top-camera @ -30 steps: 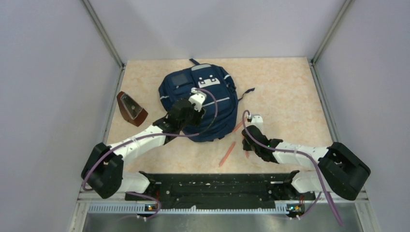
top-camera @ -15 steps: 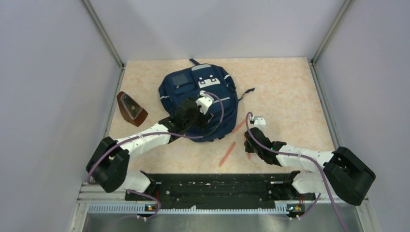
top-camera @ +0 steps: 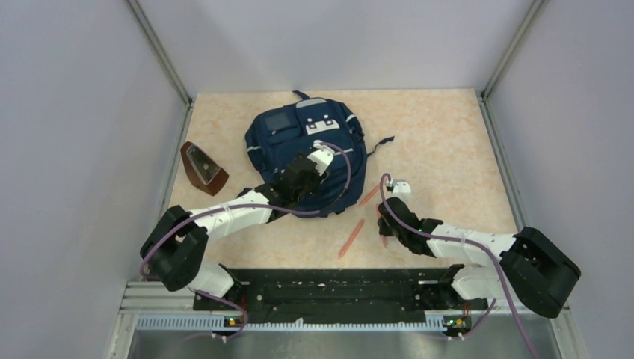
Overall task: Pack the student bag
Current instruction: Pick up the stationery from the center of the board.
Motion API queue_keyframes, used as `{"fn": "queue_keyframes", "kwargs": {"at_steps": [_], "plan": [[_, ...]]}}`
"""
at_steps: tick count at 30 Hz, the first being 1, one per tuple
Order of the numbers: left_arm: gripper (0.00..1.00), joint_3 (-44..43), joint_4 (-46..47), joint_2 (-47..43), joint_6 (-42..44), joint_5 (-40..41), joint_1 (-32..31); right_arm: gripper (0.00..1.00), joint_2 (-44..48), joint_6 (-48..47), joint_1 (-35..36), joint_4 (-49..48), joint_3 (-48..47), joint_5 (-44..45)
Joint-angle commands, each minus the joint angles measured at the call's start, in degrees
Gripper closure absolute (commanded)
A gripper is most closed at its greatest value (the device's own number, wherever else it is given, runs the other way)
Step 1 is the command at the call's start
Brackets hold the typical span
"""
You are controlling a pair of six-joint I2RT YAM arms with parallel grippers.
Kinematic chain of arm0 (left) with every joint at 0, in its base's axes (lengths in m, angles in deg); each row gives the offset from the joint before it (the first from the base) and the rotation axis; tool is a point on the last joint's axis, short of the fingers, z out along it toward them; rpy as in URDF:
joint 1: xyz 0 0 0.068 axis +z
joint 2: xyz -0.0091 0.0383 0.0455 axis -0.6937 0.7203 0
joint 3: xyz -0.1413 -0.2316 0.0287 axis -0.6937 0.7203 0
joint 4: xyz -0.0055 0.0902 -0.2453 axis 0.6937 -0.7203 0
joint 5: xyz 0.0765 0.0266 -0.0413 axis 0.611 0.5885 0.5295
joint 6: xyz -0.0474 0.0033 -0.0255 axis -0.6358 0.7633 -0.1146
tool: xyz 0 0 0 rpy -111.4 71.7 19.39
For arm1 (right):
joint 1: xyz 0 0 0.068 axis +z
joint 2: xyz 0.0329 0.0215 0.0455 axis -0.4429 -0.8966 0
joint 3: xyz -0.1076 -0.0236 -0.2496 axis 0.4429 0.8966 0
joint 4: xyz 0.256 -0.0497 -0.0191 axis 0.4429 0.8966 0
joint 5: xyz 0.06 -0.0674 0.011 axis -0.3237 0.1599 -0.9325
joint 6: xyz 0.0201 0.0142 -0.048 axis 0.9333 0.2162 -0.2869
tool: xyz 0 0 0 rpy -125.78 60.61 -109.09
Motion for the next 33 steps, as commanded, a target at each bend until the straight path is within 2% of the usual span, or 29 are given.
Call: {"fn": "queue_keyframes", "kwargs": {"at_steps": [1,9,14,16,17,18,20,26,33], "plan": [[0.41,-0.2,7.1,-3.6,0.1,9.2,1.2,1.0,0.8,-0.5,0.4,-0.4,-0.1,0.8],[0.37,-0.7,7.1,-4.5,0.6,6.8,1.3,1.0,0.3,-0.9,0.4,-0.3,-0.5,0.4],[0.41,-3.6,5.2,-0.4,1.0,10.7,1.4,1.0,0.2,-0.7,0.4,-0.4,-0.2,0.2],[0.5,-4.4,5.0,0.9,1.1,13.6,1.4,1.0,0.6,-0.7,0.4,-0.4,0.1,0.4],[0.61,-4.8,5.0,1.4,1.0,14.6,1.4,1.0,0.7,-0.7,0.4,-0.4,0.3,0.5],[0.77,-5.2,4.9,1.6,0.7,15.3,1.4,1.0,0.9,-0.6,0.4,-0.3,0.4,0.6],[0.98,-5.9,4.1,1.1,-0.3,15.5,1.3,1.0,1.8,-0.5,0.4,-0.4,0.6,0.6],[1.0,-7.2,0.9,-5.1,-6.4,9.3,1.3,1.0,9.9,0.4,0.4,1.0,0.7,-2.0],[1.0,-6.6,0.1,-9.9,-9.2,1.4,1.3,1.0,19.6,1.6,0.4,1.0,-0.5,-6.1]]}}
